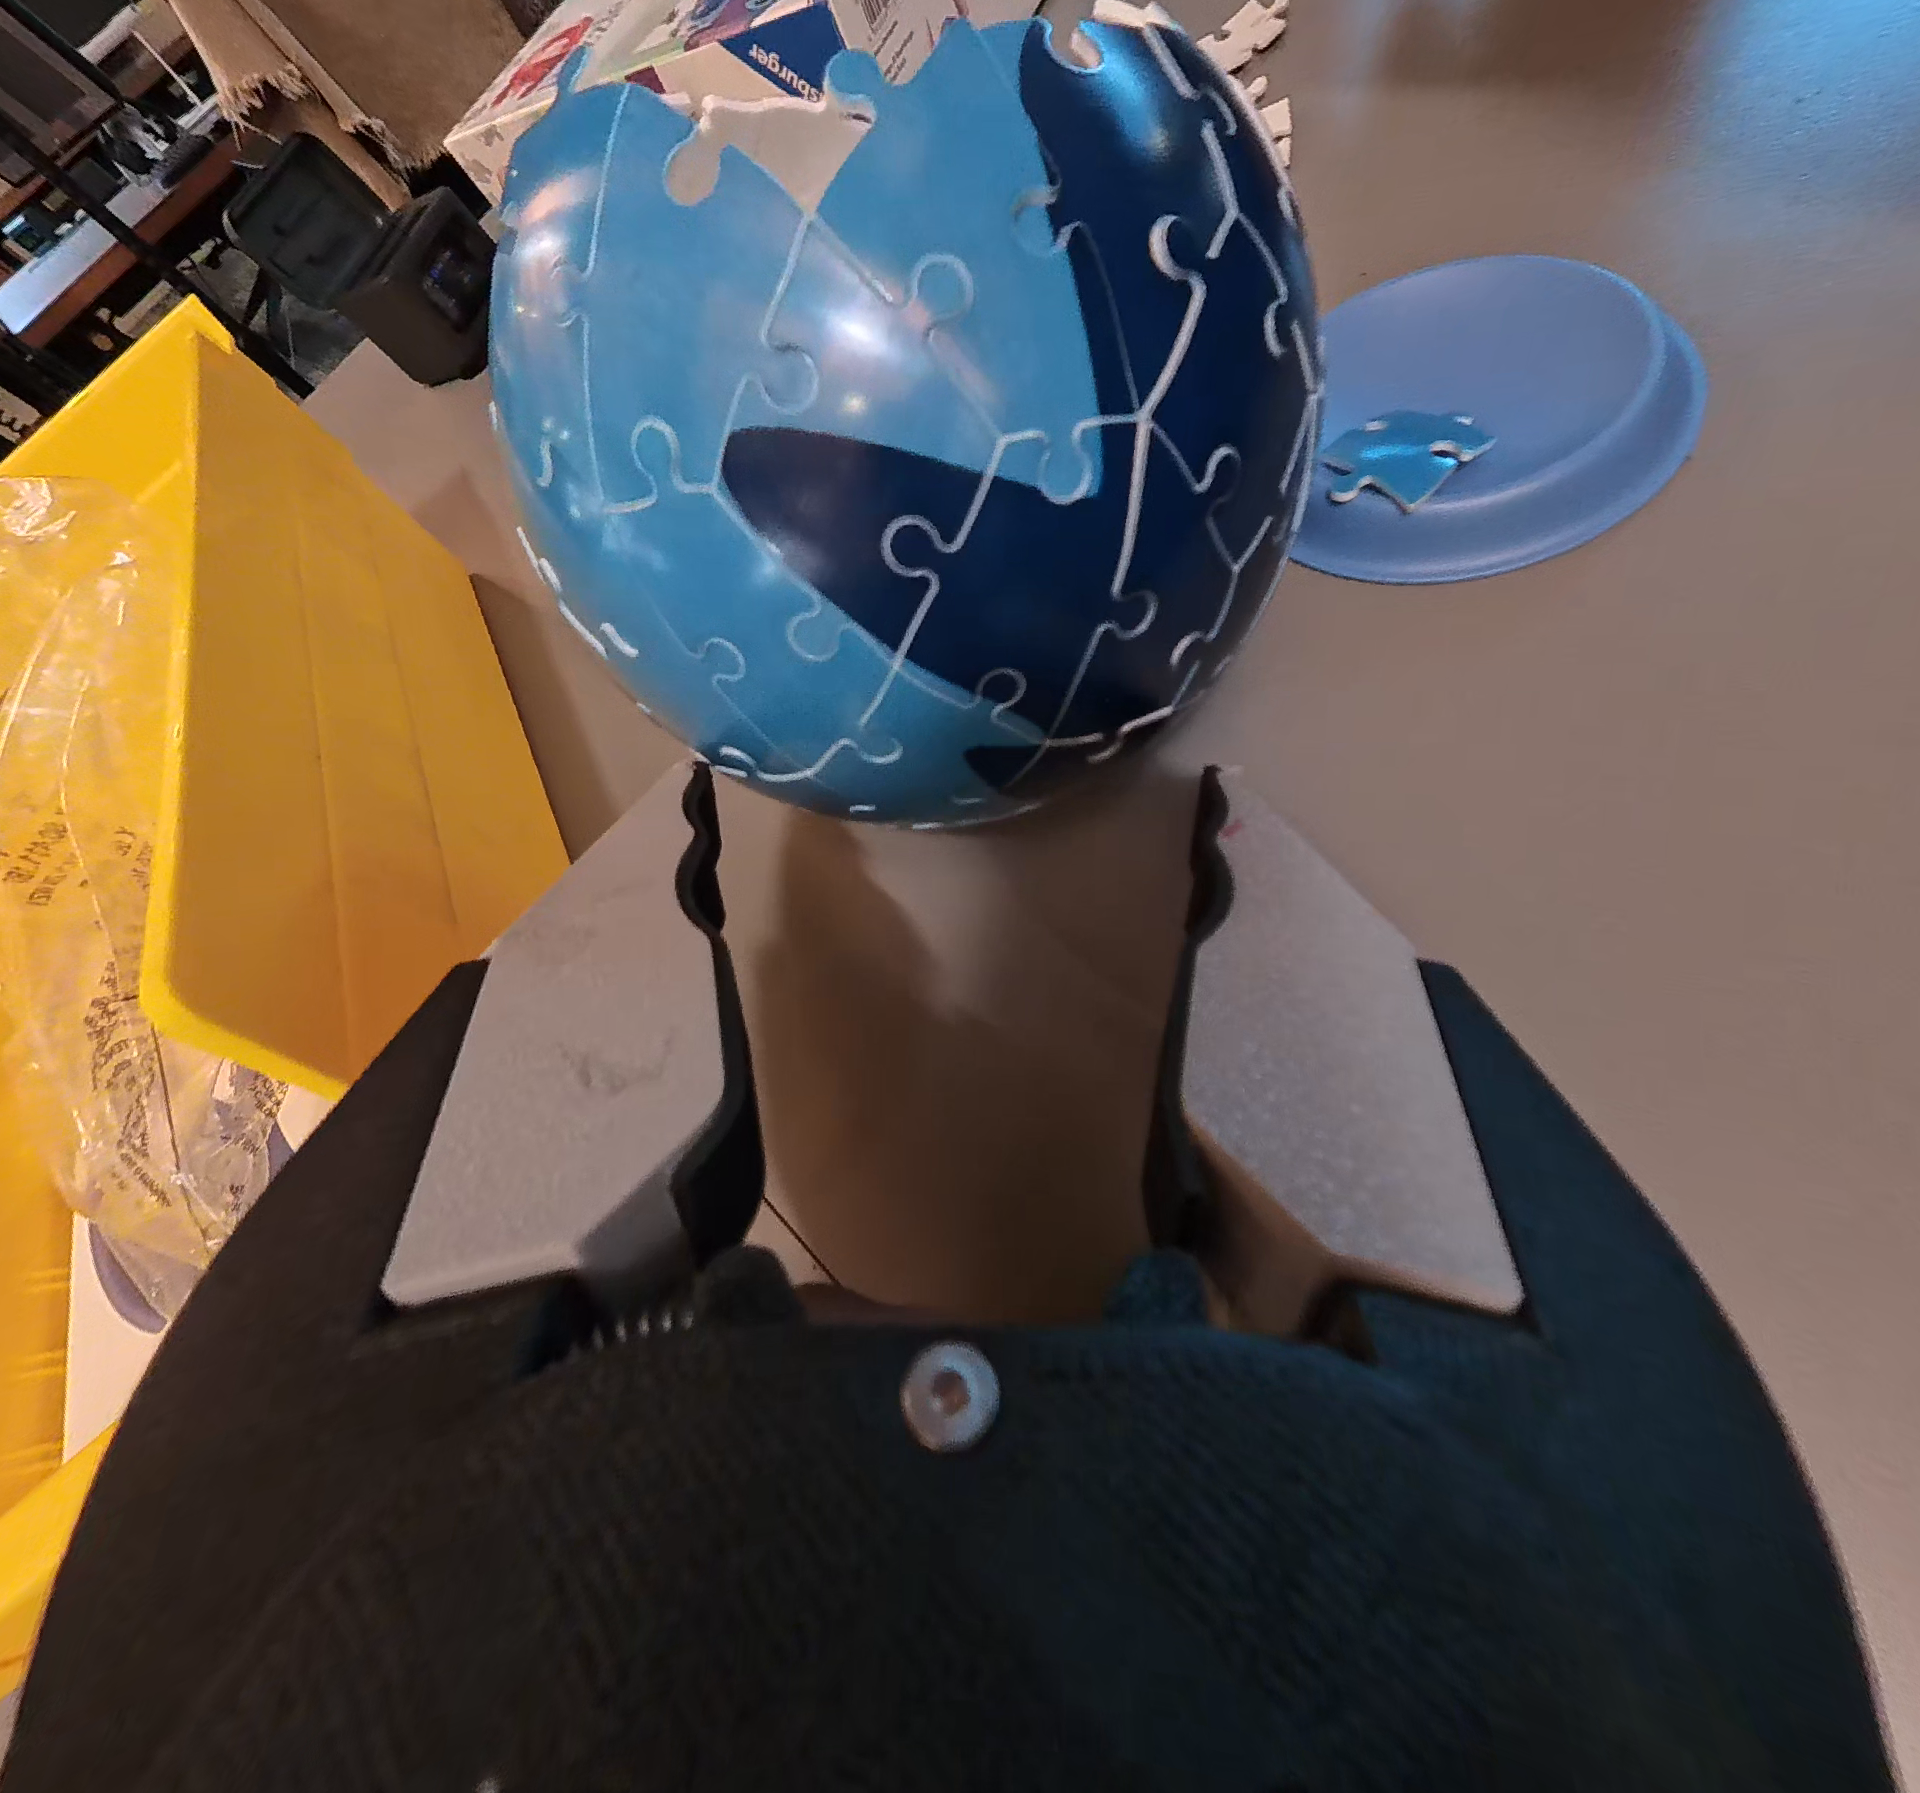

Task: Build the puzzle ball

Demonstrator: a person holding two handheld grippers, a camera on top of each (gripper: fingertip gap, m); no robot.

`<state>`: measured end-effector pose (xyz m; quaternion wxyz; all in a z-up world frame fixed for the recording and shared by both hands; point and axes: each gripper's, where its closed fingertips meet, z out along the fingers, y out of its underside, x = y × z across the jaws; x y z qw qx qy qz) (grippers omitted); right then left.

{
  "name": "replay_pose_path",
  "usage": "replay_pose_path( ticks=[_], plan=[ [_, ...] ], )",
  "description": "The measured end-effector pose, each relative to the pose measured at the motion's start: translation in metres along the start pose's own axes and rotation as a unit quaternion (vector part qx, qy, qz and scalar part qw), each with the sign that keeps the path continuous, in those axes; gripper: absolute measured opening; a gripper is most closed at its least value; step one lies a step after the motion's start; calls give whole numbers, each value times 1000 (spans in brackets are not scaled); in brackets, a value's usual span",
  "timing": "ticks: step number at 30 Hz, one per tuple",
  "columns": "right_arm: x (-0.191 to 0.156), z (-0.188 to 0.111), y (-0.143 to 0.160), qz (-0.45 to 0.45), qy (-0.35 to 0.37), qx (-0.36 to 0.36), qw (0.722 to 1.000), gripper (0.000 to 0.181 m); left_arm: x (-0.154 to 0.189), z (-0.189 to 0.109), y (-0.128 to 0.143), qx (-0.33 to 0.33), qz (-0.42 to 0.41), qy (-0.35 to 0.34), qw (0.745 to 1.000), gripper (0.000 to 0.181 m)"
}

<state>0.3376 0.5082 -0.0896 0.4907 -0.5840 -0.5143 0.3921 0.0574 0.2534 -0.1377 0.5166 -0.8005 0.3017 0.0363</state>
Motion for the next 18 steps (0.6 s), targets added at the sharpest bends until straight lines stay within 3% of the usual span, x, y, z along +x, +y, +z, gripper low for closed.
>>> replay_pose_path(
  ticks=[12, 18],
  plan=[
    [-4, 2, 2, -8, -7, -9, 1000, 46, 1, 1, 1, -3, 4, 0, 1000, 89],
    [-31, 17, 19, -34, -67, -76, 994, 45, 1, 1, 1, -3, 5, 1, 1000, 89]
  ],
)
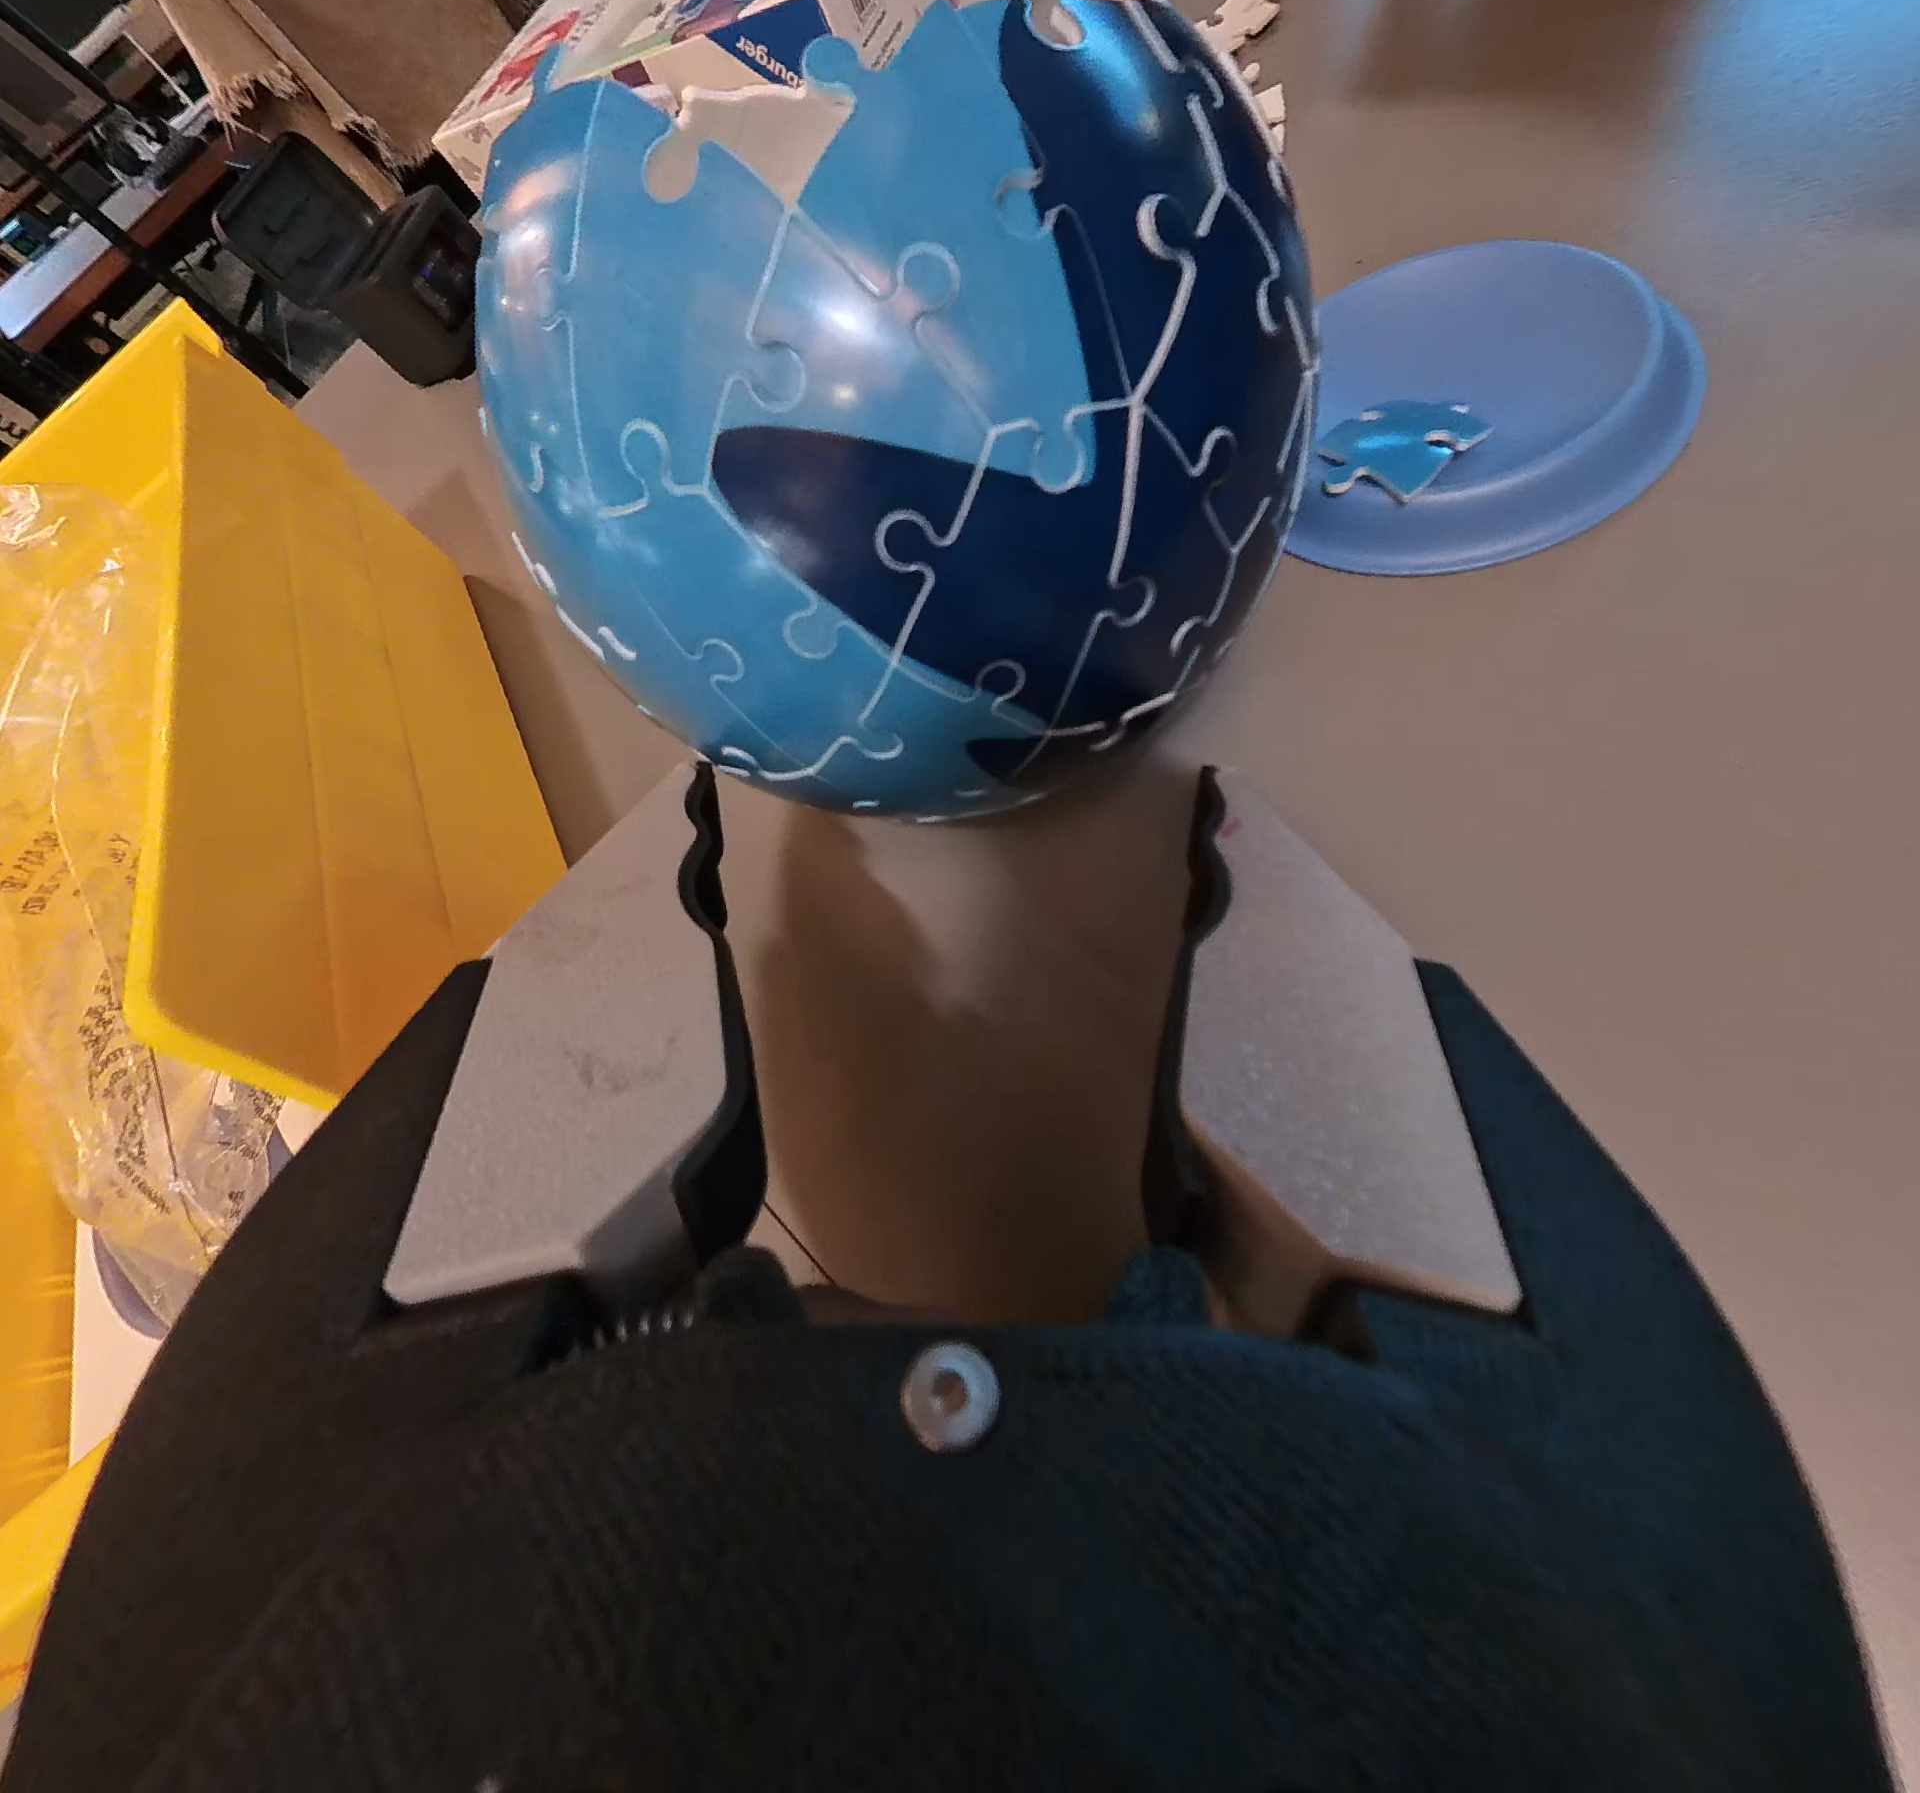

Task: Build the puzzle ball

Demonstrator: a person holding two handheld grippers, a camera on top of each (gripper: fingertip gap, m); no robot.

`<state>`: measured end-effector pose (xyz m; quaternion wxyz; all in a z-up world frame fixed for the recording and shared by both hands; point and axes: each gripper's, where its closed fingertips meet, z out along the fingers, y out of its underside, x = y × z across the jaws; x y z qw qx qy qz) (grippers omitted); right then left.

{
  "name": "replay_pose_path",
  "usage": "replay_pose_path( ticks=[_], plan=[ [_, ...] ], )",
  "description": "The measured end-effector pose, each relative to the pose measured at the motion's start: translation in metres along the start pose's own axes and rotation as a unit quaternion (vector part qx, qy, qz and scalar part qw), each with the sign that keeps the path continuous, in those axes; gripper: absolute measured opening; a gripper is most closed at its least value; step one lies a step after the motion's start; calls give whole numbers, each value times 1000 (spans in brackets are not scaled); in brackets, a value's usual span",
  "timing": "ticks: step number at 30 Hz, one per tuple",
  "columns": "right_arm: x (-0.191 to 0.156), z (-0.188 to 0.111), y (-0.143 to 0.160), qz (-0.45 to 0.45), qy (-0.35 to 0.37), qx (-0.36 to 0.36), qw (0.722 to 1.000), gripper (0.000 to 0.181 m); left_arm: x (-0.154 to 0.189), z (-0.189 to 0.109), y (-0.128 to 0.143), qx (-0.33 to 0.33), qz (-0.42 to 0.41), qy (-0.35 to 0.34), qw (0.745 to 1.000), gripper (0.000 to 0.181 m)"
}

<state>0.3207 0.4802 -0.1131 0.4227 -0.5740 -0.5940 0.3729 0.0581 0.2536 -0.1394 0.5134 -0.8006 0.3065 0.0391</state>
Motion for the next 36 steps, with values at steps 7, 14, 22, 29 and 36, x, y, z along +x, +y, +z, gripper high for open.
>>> replay_pose_path(
  ticks=[7, 14, 22, 29, 36],
  plan=[
    [-57, 65, 5, -48, -72, -100, 991, 43, 0, 1, -1, 2, 5, 1, 1000, 89],
    [-60, 95, 10, -64, -98, -149, 982, 39, 1, 1, -1, 4, 11, -1, 1000, 89],
    [-63, 110, 12, -63, -131, -171, 975, 25, 1, 1, -1, 3, 10, 0, 1000, 88],
    [-56, 91, -6, -77, -90, -138, 983, 25, 1, 1, -2, 6, 12, -4, 1000, 86],
    [-73, 62, -34, -61, -97, -78, 990, 24, 0, -3, -6, 19, 38, -32, 999, 82]
  ],
)
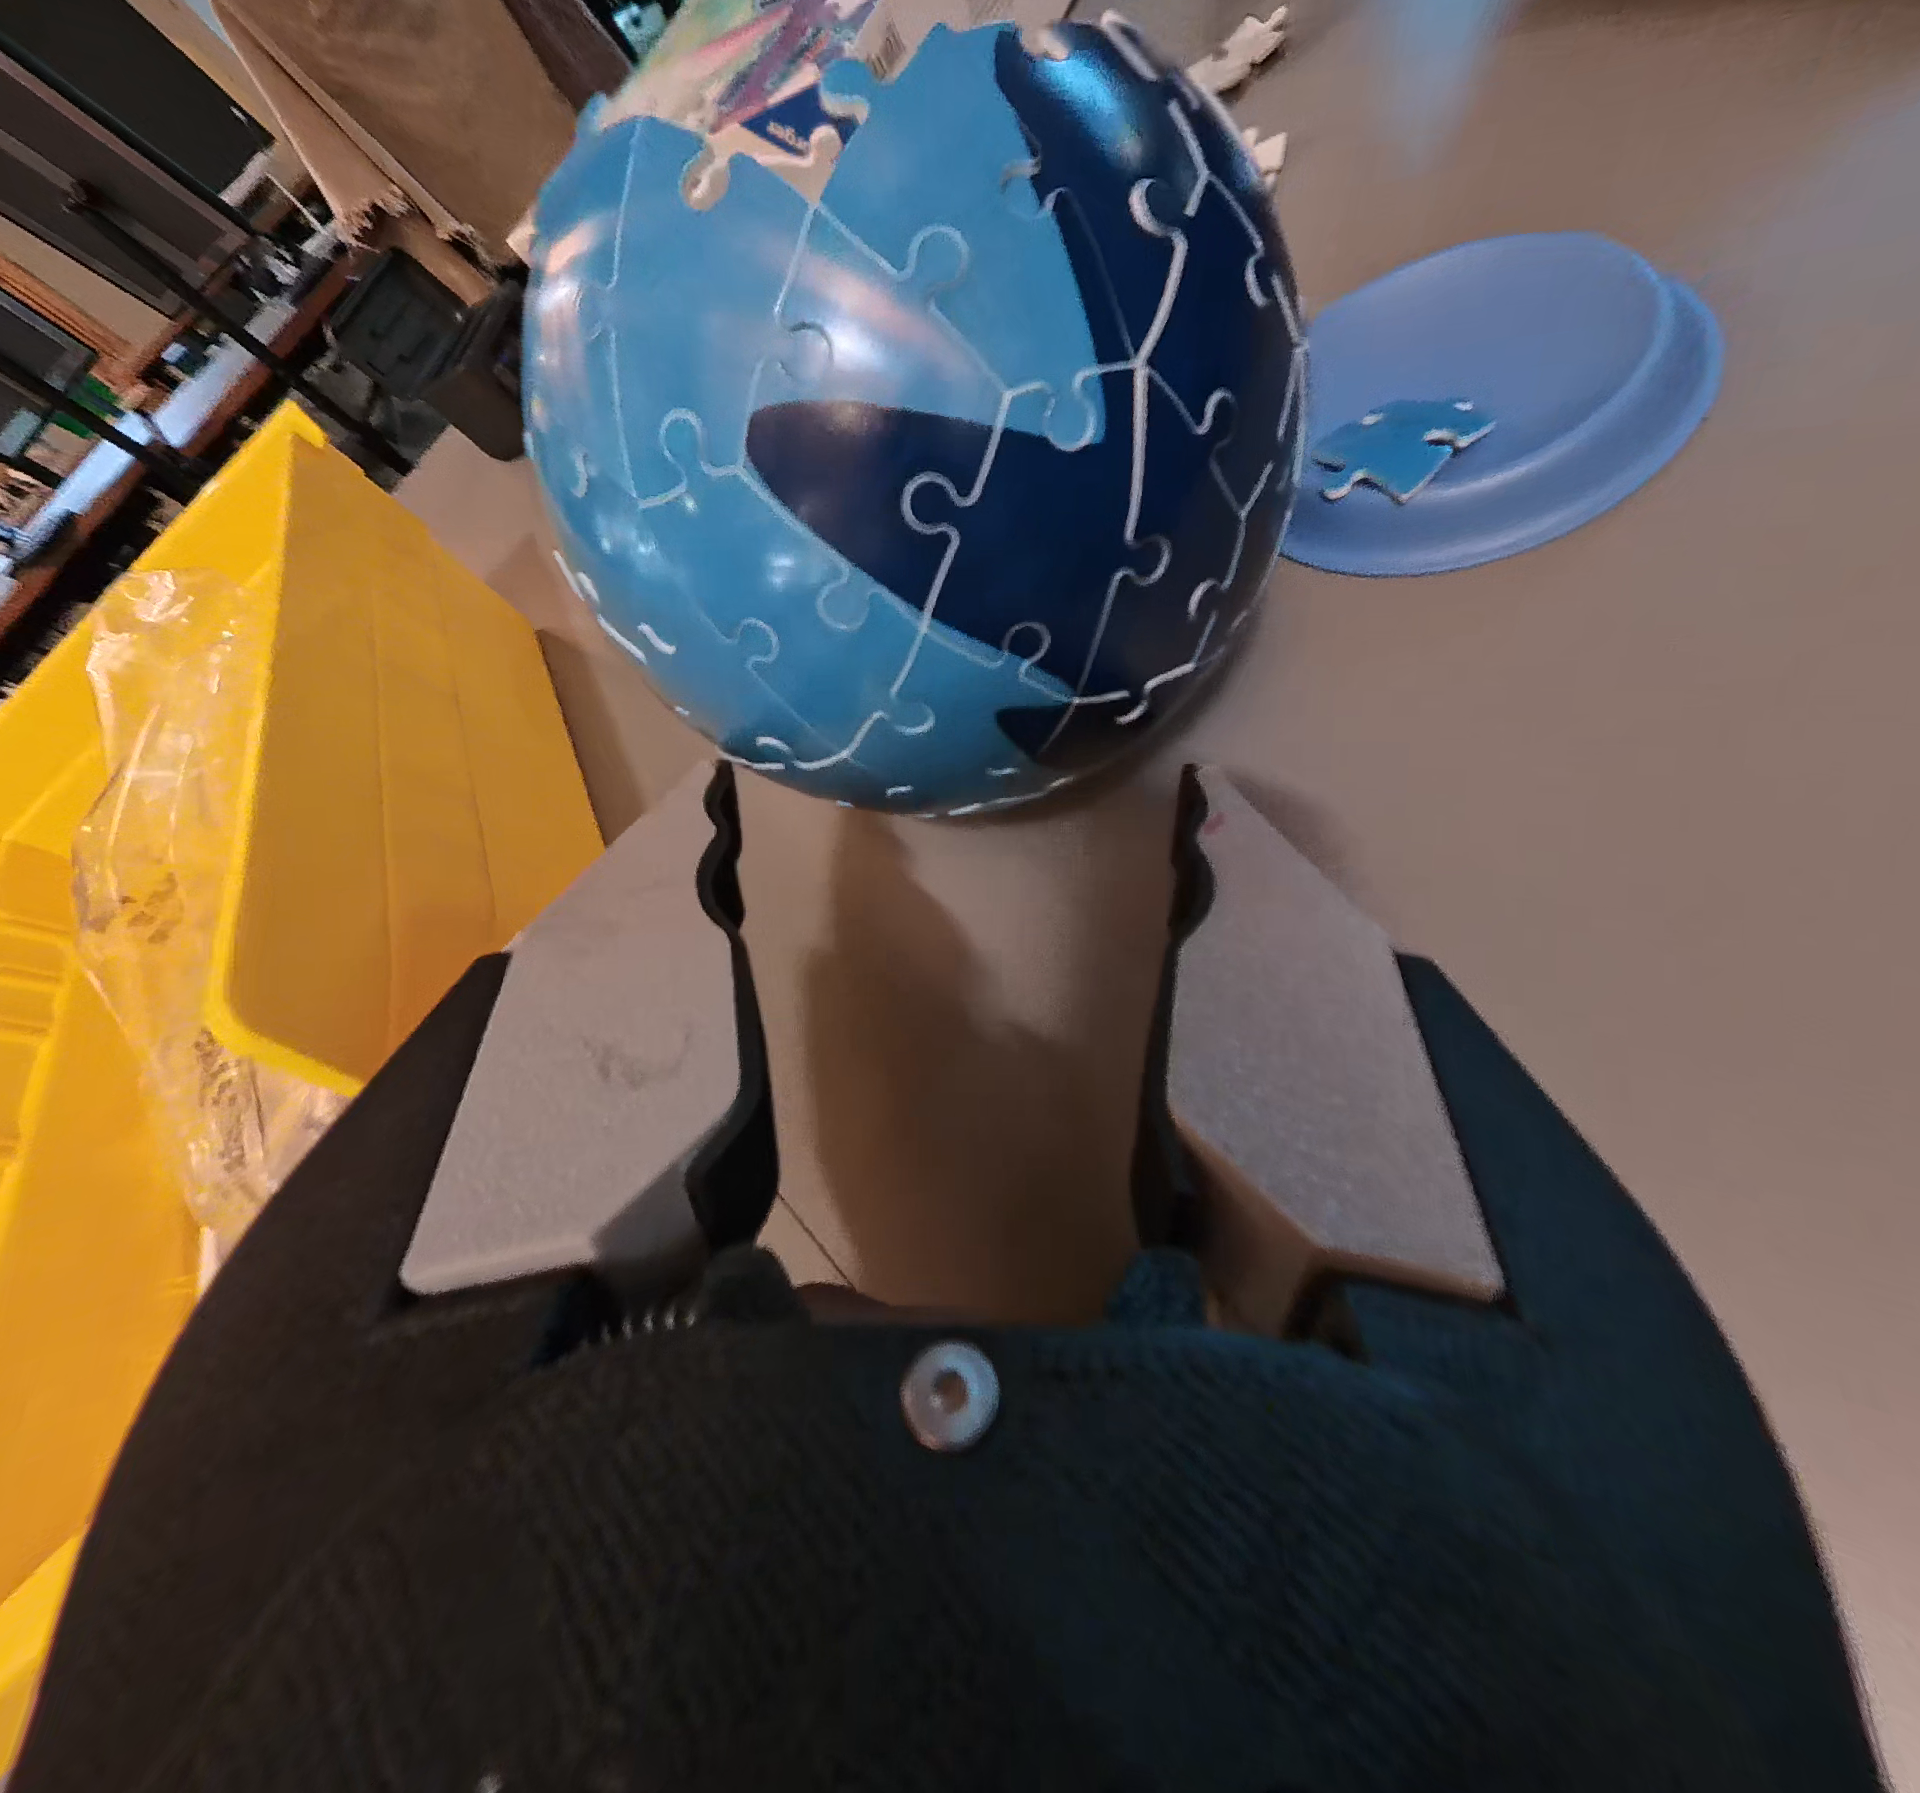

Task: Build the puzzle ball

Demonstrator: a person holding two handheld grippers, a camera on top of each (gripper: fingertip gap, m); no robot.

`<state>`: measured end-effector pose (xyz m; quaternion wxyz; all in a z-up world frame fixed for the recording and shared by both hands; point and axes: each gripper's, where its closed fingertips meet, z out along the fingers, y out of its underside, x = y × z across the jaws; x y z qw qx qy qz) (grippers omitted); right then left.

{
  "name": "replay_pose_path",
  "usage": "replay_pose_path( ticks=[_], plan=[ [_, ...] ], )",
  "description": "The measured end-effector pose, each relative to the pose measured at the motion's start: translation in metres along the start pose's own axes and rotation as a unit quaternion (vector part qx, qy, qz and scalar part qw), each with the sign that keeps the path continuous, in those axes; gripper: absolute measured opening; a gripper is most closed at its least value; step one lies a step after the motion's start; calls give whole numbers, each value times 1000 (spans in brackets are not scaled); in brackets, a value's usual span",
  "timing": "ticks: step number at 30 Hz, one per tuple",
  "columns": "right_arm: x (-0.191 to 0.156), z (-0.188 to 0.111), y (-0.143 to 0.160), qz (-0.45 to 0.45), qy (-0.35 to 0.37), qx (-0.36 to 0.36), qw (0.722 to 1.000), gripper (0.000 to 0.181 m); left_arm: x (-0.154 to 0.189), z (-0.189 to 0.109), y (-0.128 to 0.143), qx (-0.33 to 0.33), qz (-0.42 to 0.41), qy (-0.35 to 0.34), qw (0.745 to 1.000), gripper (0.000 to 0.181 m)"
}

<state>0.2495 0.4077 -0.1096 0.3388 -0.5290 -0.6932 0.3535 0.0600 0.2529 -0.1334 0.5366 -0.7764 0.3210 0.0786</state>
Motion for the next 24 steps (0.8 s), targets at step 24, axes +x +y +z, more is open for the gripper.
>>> replay_pose_path(
  ticks=[24],
  plan=[
    [17, -13, 53, -120, 185, -76, 972, 25, -24, -20, 4, -4, -32, -120, 992, 93]
  ],
)
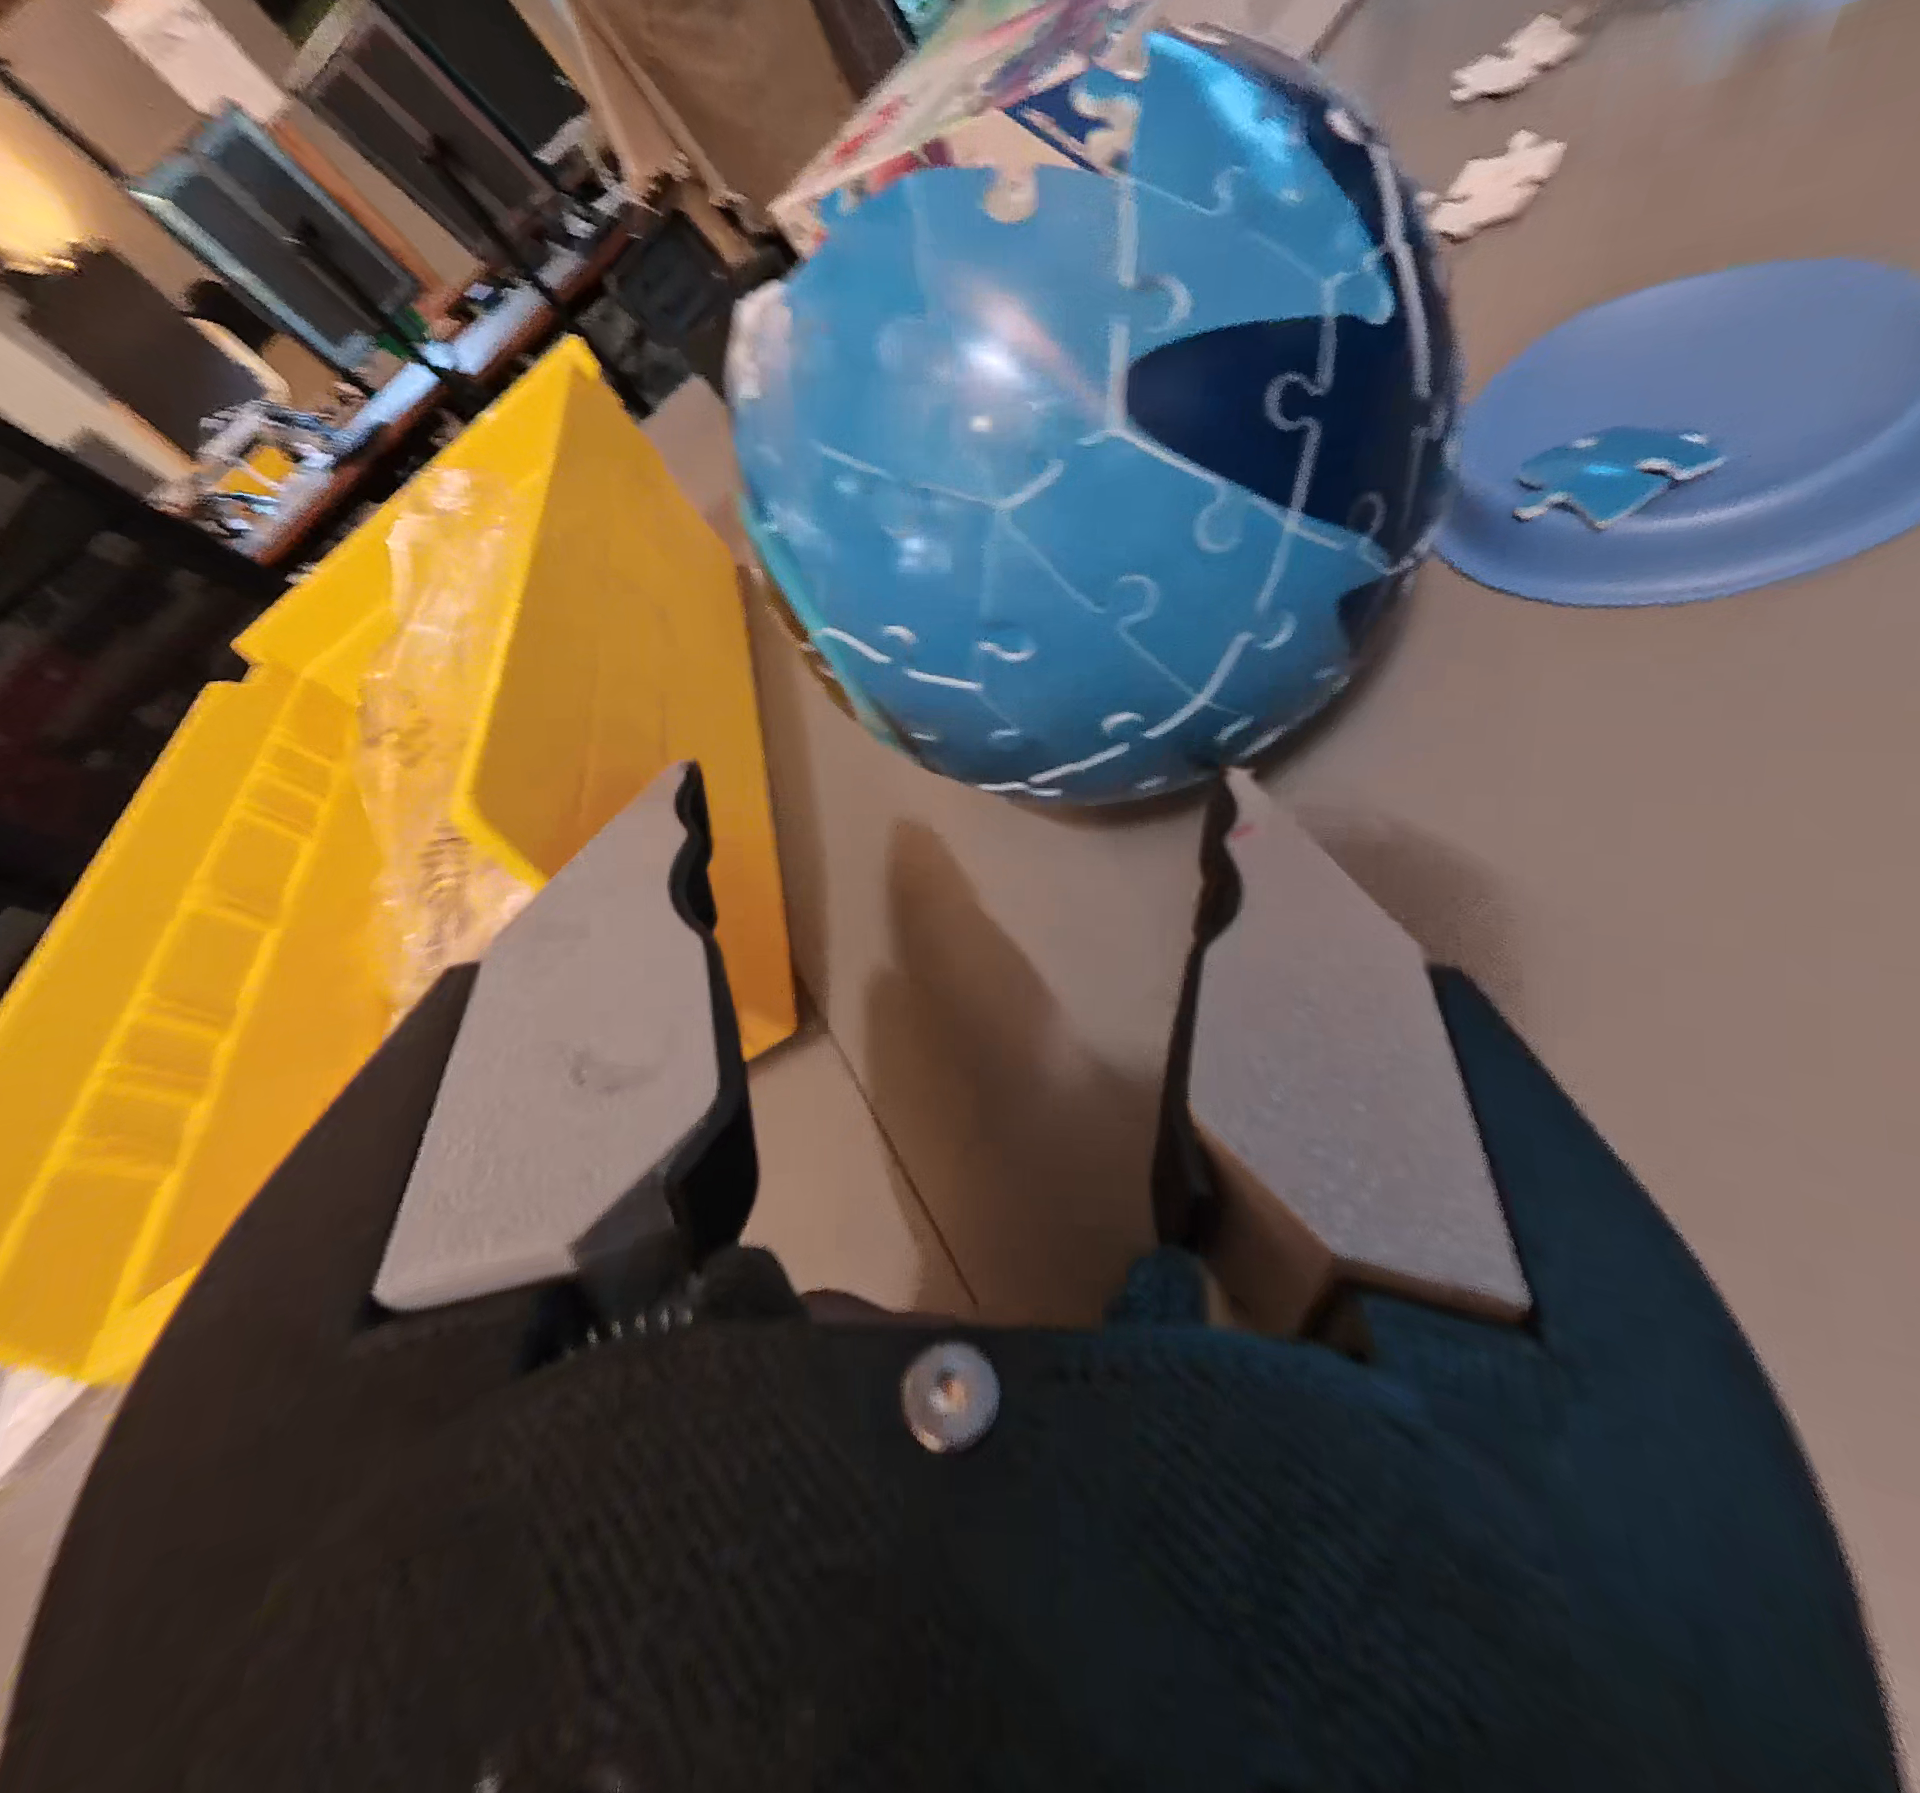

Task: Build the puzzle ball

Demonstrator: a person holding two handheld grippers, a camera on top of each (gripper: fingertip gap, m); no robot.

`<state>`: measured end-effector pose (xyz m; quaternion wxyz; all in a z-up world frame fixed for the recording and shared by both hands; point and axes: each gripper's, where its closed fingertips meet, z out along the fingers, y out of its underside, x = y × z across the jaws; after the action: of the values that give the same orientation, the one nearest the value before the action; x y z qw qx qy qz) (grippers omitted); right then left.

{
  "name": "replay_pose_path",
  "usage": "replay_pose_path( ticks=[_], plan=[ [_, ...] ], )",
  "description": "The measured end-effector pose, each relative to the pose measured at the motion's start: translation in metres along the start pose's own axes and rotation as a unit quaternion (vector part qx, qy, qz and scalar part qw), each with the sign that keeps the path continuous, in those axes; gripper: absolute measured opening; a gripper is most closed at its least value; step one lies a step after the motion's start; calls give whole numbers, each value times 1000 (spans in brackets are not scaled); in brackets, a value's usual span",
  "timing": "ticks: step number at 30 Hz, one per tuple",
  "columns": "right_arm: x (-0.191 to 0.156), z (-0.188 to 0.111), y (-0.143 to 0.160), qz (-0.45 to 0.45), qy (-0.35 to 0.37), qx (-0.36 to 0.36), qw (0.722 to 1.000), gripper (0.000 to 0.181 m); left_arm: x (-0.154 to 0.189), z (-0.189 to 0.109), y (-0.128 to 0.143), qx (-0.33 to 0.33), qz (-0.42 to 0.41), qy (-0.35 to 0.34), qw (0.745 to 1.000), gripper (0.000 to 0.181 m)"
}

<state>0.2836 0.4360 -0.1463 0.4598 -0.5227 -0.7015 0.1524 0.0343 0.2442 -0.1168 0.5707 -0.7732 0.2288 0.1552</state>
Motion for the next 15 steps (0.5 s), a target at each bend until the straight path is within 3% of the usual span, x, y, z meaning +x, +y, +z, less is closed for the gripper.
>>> replay_pose_path(
  ticks=[1, 4, 9, 12, 13, 15],
  plan=[
    [7, -1, 7, -21, 32, -18, 999, 25, -5, -2, -2, 8, 2, -24, 1000, 100],
    [25, -6, 16, -29, 95, -31, 995, 25, -12, -8, -2, 11, 12, -62, 998, 97],
    [55, -10, 40, 1, 174, -69, 982, 25, -1, 0, 15, -50, 19, -22, 998, 107],
    [64, -11, 47, -11, 208, -94, 974, 25, 9, 6, 25, -86, 35, 7, 996, 58],
    [65, -11, 50, -10, 211, -101, 972, 25, 9, 7, 26, -92, 36, 8, 995, 50],
    [69, -10, 53, -9, 218, -112, 969, 25, 9, 6, 24, -84, 42, 4, 996, 54]
  ],
)
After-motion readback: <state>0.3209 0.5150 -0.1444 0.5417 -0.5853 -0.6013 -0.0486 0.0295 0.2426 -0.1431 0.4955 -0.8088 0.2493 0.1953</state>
